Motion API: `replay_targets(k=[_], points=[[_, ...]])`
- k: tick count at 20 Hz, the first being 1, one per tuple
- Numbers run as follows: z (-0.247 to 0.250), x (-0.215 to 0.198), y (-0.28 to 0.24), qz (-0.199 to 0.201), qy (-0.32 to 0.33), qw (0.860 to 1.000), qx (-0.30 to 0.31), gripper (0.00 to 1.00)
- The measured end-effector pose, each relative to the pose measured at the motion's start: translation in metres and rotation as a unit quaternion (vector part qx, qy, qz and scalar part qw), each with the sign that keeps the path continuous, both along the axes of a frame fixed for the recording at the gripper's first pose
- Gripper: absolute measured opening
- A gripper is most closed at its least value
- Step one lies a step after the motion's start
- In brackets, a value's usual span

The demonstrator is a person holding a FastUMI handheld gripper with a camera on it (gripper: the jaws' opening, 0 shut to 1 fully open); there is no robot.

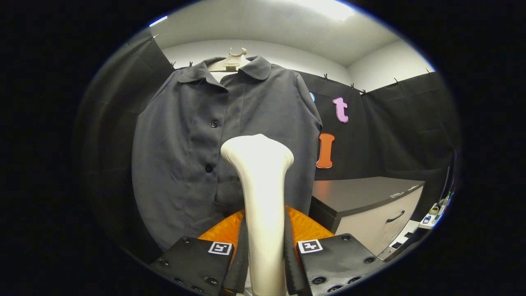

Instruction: Iron the clothes twice with a garment steamer, once on the left side and once on the right side.

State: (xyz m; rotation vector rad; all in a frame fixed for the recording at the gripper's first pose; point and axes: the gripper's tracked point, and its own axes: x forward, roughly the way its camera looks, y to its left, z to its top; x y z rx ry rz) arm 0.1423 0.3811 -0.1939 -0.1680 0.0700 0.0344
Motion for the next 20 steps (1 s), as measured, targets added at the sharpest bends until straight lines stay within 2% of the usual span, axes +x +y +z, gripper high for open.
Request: replay_targets(k=[11,20], points=[[0.083,0.020,0.048,0.051,-0.069,0.996,0.023,0.44],[0.104,0.031,0.096,0.100,-0.077,0.992,0.026,0.44]])
